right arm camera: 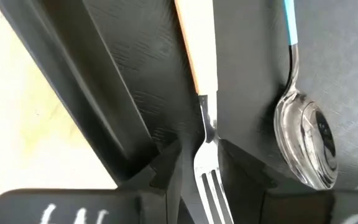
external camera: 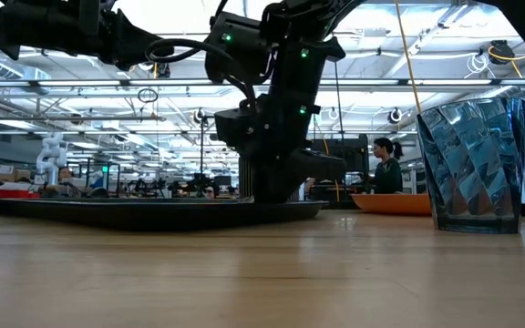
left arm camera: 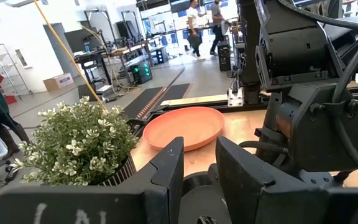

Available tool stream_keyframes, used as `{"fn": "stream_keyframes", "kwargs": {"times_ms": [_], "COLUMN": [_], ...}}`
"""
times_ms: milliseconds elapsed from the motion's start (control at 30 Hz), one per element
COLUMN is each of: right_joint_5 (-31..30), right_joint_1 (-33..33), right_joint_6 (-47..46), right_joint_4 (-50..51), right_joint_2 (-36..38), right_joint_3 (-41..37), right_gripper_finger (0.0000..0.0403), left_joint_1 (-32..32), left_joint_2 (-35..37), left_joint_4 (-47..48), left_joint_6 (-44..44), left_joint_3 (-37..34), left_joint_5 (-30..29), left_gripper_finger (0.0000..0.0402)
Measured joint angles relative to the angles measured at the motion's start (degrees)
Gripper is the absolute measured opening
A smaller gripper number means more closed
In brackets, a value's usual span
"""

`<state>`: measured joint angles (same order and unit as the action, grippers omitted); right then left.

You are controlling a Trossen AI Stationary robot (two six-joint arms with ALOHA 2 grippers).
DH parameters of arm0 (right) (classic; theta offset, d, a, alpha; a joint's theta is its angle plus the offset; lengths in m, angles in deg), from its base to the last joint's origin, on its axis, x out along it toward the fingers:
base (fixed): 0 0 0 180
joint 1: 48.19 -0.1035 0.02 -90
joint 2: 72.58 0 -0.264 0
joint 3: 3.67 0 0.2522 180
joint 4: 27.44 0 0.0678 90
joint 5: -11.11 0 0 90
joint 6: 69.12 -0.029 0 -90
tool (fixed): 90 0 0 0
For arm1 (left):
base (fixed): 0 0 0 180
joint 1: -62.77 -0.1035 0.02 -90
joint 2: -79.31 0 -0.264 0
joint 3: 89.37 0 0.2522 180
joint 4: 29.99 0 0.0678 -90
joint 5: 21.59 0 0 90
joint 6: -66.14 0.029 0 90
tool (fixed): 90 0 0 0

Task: Pick and place plate/cup/fork/spoon on tray

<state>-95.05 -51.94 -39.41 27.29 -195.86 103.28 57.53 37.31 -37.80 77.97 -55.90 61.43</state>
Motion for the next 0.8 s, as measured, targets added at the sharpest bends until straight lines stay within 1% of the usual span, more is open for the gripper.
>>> {"fn": "stream_keyframes", "kwargs": {"times_ms": [200, 333, 367, 533, 800], "right_joint_5": [0.09, 4.18, 4.38, 4.22, 4.62], "right_joint_1": [1.16, 2.27, 2.41, 2.54, 1.82], "right_joint_6": [-0.33, -0.24, -0.2, 2.26, 2.62], "right_joint_4": [-2.22, -3.79, -4.36, -6.06, -10.39], "right_joint_2": [0.0, 0.04, 0.12, 0.24, 0.11], "right_joint_3": [0.0, -0.61, -1.01, -2.07, -2.19], "right_gripper_finger": [0.0093, 0.0093, 0.0093, 0.0093, 0.0093], "left_joint_1": [0.0, 0.0, 0.0, 0.0, 0.0], "left_joint_2": [0.0, 0.0, 0.0, 0.0, 0.0], "left_joint_4": [0.0, 0.1, 0.24, 0.48, 0.5], "left_joint_6": [-0.02, -0.02, 0.06, 1.29, 1.62], "left_joint_3": [0.0, 0.0, 0.0, 0.0, 0.0], "left_joint_5": [-0.02, -0.02, -0.02, -0.11, -0.57], "left_gripper_finger": [0.0097, 0.0097, 0.0097, 0.0097, 0.0097]}}
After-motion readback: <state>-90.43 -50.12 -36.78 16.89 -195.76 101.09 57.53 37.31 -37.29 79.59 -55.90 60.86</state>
